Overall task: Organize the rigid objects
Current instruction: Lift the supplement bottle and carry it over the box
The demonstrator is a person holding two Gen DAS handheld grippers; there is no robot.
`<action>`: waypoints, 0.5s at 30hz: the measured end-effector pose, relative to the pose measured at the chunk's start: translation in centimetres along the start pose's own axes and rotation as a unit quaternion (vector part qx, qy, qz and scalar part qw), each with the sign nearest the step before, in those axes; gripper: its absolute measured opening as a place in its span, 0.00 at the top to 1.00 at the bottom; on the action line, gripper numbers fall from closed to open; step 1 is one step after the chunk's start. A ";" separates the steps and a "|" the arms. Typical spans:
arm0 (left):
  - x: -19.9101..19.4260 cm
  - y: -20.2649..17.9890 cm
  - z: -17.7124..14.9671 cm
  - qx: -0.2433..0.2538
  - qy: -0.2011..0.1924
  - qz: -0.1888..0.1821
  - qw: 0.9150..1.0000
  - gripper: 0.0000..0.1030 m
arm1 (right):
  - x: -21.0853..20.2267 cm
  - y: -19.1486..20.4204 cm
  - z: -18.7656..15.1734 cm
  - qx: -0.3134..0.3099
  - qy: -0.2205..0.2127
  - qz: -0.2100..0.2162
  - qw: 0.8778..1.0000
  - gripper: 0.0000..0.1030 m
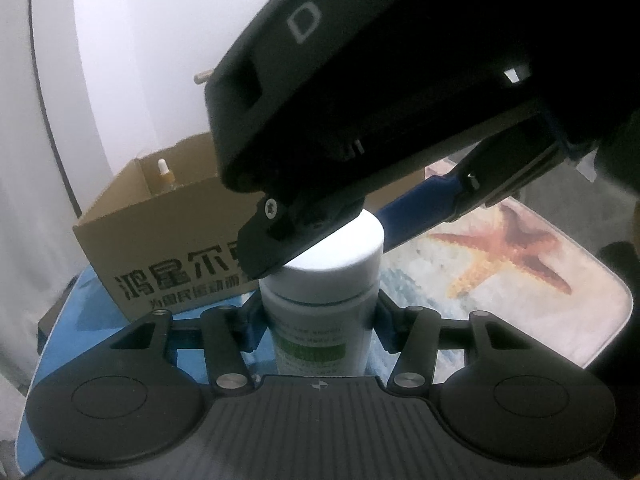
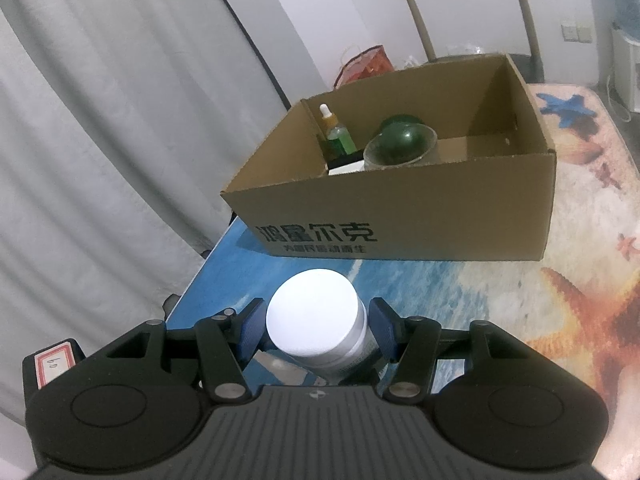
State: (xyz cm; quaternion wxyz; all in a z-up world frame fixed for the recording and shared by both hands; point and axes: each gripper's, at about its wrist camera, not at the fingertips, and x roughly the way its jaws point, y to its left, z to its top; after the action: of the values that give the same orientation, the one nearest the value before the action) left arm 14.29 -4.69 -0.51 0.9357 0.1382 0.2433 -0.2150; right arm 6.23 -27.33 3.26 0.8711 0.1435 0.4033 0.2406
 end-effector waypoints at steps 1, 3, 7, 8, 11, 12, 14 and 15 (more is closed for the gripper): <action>-0.2 0.1 0.1 0.000 -0.003 0.001 1.000 0.49 | -0.2 0.1 0.0 -0.001 -0.002 0.000 1.000 0.42; -0.6 0.1 0.3 -0.001 -0.008 0.004 1.000 0.49 | -0.5 0.4 0.1 -0.004 -0.007 0.001 1.000 0.42; -2.2 0.4 2.2 0.007 -0.032 0.014 0.999 0.49 | -1.9 1.5 0.6 -0.019 -0.022 0.002 1.000 0.42; -2.6 0.4 2.9 0.012 -0.042 0.019 0.999 0.49 | -2.5 1.8 1.0 -0.026 -0.029 0.004 0.999 0.42; -4.1 0.8 5.8 0.032 -0.078 0.041 0.996 0.49 | -4.5 3.1 3.0 -0.055 -0.053 0.010 0.997 0.42; -4.4 0.9 6.8 0.039 -0.089 0.048 0.994 0.49 | -5.0 3.5 3.7 -0.067 -0.061 0.011 0.996 0.42; -4.6 1.3 8.9 0.053 -0.111 0.057 0.991 0.49 | -6.0 4.3 5.5 -0.091 -0.074 0.011 0.993 0.42; -4.6 1.4 10.0 0.058 -0.120 0.061 0.989 0.49 | -6.4 4.7 6.7 -0.102 -0.080 0.011 0.991 0.42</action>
State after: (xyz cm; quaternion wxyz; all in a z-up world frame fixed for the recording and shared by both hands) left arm 15.28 -5.51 10.50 0.9598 0.1798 0.1081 -0.1866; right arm 6.35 -27.22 13.63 0.9078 0.0770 0.3041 0.2783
